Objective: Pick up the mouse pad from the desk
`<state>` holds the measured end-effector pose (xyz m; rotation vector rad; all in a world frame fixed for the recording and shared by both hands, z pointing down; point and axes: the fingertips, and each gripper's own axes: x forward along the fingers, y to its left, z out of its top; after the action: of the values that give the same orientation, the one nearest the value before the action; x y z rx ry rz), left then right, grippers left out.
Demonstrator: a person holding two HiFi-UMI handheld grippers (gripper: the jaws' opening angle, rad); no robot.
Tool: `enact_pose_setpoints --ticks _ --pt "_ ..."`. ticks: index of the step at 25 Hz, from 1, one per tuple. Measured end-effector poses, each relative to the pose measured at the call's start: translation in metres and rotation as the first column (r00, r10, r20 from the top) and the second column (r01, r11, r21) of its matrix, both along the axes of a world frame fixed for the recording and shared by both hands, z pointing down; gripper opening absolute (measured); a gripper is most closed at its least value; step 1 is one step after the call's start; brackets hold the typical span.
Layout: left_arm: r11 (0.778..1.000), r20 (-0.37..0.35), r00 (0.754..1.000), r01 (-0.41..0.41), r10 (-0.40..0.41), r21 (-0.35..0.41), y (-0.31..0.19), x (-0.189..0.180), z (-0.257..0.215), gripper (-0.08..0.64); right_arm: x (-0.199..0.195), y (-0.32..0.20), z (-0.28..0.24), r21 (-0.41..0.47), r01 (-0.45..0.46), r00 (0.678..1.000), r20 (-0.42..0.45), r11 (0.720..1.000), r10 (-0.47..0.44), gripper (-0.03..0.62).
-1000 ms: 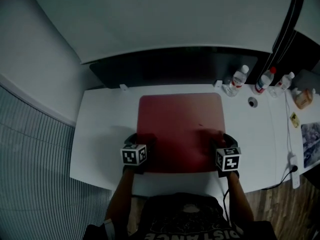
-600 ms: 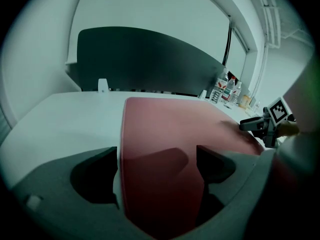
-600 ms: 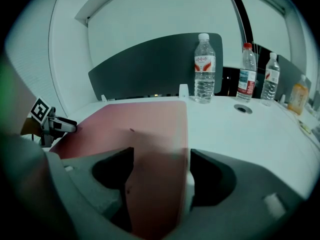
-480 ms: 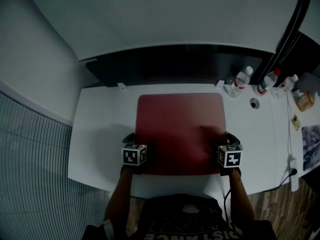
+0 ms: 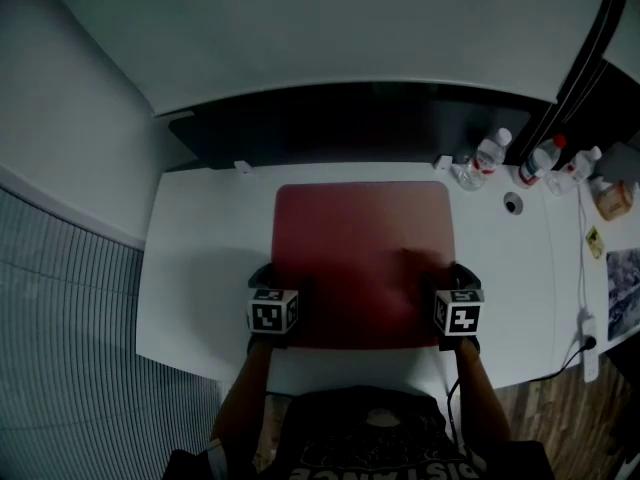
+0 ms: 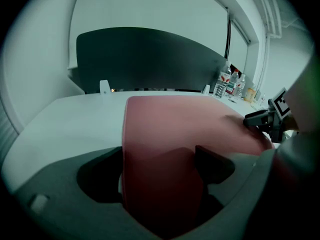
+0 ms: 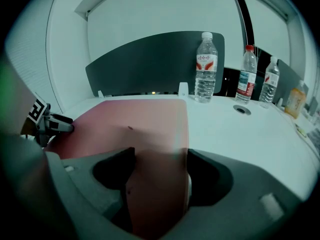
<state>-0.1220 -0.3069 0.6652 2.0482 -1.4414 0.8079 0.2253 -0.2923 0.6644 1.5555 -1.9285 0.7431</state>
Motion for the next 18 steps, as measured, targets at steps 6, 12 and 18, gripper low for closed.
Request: enact_pose_setpoints --ticks 6,12,18 --pt "0.999 -0.009 0.999 0.038 -0.038 0.009 -0.002 0.000 -0.005 0.369 -0.005 0.002 0.000 0.000 0.006 1.000 0.000 1.000 -0.006 0.296" --pt "1.000 -0.007 1.000 0.030 -0.030 0.004 -0.001 0.003 -0.004 0.296 -0.012 0.002 -0.002 -0.002 0.034 0.999 -0.002 0.999 -0.034 0.247" --pt "1.000 -0.017 1.000 0.017 -0.017 -0.007 0.000 0.012 -0.002 0.222 -0.020 0.005 -0.001 -0.005 0.069 0.998 0.007 0.998 -0.069 0.171"
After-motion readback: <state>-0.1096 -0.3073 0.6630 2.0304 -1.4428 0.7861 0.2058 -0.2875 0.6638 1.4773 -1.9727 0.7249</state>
